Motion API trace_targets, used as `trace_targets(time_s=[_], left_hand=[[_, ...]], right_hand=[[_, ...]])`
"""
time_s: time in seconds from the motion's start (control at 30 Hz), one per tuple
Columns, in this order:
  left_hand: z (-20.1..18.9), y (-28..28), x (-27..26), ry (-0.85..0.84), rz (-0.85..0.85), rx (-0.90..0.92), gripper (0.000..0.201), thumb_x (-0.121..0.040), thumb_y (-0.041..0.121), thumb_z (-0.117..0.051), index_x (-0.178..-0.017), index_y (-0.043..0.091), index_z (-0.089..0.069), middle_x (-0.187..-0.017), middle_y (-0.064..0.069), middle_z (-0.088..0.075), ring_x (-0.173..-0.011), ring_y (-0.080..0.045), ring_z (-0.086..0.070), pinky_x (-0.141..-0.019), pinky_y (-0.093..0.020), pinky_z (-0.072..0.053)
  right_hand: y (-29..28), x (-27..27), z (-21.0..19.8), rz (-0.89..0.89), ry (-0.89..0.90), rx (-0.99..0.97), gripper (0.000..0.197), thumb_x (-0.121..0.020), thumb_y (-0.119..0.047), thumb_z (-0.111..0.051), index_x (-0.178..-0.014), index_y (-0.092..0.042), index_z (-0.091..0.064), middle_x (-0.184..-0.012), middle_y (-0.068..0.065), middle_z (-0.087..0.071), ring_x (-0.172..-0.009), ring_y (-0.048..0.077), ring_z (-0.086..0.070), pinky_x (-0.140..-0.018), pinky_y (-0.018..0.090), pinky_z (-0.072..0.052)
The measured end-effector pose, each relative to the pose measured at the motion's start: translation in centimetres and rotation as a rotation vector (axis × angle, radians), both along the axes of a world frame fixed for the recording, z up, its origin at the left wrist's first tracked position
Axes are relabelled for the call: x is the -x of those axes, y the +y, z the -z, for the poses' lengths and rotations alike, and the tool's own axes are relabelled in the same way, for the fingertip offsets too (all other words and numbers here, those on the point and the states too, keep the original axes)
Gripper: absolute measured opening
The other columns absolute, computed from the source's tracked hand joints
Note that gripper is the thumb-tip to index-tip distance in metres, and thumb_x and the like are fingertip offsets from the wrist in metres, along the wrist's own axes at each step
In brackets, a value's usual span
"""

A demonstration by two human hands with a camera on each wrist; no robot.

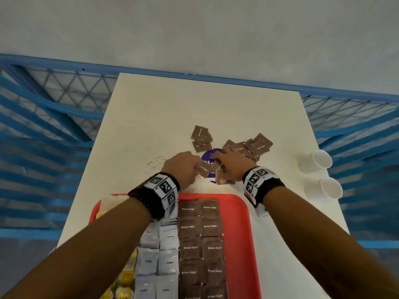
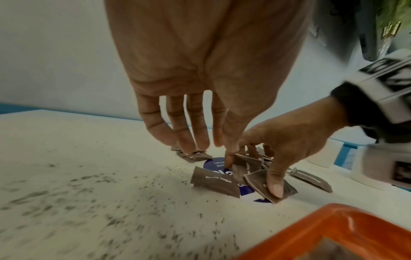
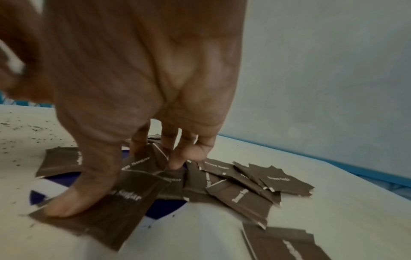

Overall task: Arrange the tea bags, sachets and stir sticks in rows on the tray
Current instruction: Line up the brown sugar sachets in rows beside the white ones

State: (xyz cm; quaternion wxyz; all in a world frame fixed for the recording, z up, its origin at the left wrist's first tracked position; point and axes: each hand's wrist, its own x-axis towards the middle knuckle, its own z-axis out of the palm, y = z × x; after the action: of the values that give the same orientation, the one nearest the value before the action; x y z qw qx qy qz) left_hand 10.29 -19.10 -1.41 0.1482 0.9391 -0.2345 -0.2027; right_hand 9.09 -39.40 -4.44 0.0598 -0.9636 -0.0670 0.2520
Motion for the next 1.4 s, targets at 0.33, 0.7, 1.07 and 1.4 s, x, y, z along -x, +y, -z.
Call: trace_targets(time_s=[0.33, 0.7, 1.07, 1.4], left_hand=[[3.8, -3.7, -3.0, 0.053, 0.11, -0.138, 0.04, -0.089, 0.023, -0.065, -0.127, 0.021, -0.05, -0.145, -0.005, -0.04, -0.125, -0.032, -0.043, -0.101, -0.046, -0.039], [4.1, -1.3, -2.8, 0.1, 0.041, -0.139, 0.029, -0.094, 0.035, -0.058, -0.113, 0.014, -0.057, -0.116, -0.005, -0.06, -0.114, -0.026, -0.053, -0.094, -0.04, -0.037], [5.3, -1.8, -1.6, 0.083, -0.036, -0.117, 0.048, -0.087, 0.04, -0.064, -0.128, 0.017, -0.053, -0.127, -0.005, -0.052, -0.12, -0.028, -0.047, -0.098, -0.044, -0.037], [2.8, 0.8, -3.0, 0.487, -0.295, 0.243, 0.019, -0.089, 0.018, -0.067, -0.079, 0.01, -0.053, -0.095, -0.012, -0.072, -0.09, -0.027, -0.072, -0.076, -0.035, -0.055]], right_hand=[[-2.0, -0.4, 0.2, 0.262, -0.01, -0.259, 0.02, -0.082, -0.013, -0.068, -0.096, -0.014, -0.055, -0.099, 0.003, -0.066, -0.094, 0.023, -0.062, -0.074, 0.031, -0.047], [3.1, -12.1, -0.6, 0.322, -0.01, -0.333, 0.023, -0.078, -0.021, -0.077, -0.069, -0.022, -0.056, -0.084, 0.004, -0.061, -0.085, 0.024, -0.058, -0.065, 0.026, -0.047], [2.9, -7.5, 1.0, 0.346, -0.027, -0.255, 0.018, -0.087, -0.025, -0.072, -0.086, -0.018, -0.055, -0.083, -0.005, -0.056, -0.077, 0.012, -0.053, -0.067, 0.024, -0.038], [-0.3, -4.1, -1.8, 0.716, -0.052, -0.765, 0.033, -0.085, -0.015, -0.076, -0.109, -0.015, -0.053, -0.084, 0.005, -0.062, -0.064, 0.016, -0.062, -0.052, 0.021, -0.049]])
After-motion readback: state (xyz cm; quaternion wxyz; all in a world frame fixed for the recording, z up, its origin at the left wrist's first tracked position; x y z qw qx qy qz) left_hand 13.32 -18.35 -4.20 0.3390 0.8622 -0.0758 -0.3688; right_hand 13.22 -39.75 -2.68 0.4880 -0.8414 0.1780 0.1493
